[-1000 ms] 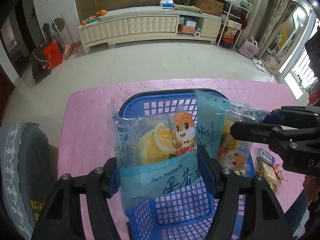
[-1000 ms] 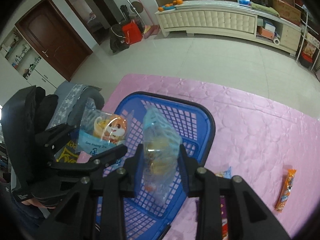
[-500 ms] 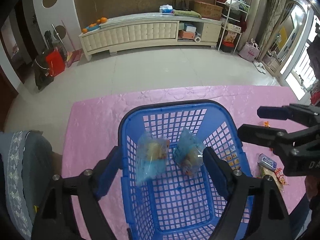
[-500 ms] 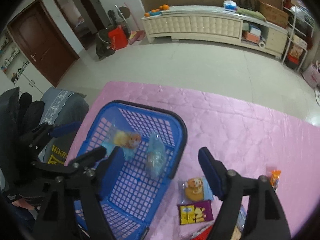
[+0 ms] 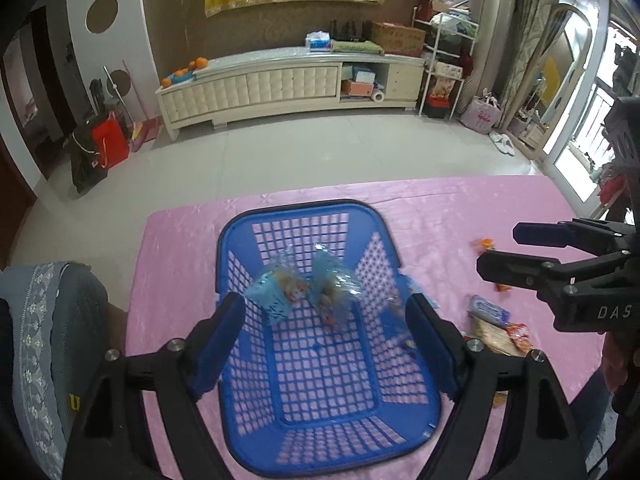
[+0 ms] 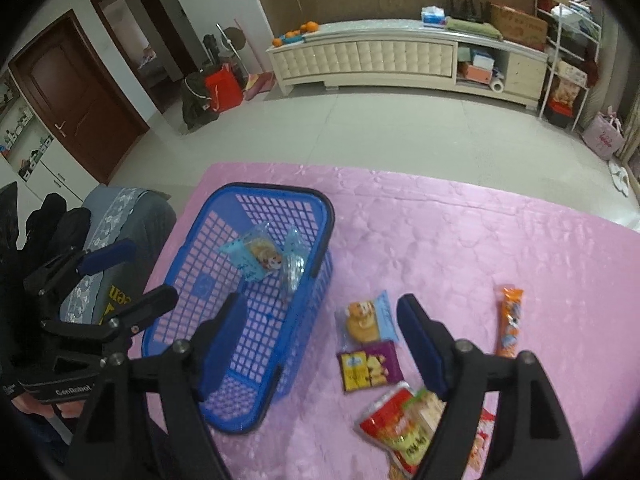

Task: Organize snacks
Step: 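Withdraw both tools from the basket back toward the snack pile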

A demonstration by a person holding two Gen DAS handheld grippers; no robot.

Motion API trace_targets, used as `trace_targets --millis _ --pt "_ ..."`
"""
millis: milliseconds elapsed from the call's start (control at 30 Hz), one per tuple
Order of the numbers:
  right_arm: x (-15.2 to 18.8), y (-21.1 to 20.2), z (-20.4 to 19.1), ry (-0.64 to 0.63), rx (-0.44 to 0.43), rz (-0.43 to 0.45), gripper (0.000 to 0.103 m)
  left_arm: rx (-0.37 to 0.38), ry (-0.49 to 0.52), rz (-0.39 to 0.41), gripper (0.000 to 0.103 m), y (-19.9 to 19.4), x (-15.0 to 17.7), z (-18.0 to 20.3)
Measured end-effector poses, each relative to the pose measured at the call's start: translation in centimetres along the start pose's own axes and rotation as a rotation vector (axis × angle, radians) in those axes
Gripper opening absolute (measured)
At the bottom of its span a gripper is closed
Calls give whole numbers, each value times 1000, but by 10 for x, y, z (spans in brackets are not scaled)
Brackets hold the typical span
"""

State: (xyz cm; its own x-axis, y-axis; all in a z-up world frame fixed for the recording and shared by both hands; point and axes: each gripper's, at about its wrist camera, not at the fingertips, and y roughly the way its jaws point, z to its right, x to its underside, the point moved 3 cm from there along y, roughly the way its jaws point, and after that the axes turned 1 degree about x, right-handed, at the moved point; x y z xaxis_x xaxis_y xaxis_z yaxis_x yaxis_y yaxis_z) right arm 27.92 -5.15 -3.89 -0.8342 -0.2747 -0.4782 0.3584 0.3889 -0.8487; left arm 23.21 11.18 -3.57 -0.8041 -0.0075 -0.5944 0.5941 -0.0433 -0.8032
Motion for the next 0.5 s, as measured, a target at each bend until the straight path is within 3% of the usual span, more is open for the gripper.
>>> trace_targets --millis 267,500 --pt "28 -52 16 17 20 51 81 35 26 48 81 -42 14 44" --pt "56 -76 37 23 45 63 81 70 53 53 81 -51 23 79"
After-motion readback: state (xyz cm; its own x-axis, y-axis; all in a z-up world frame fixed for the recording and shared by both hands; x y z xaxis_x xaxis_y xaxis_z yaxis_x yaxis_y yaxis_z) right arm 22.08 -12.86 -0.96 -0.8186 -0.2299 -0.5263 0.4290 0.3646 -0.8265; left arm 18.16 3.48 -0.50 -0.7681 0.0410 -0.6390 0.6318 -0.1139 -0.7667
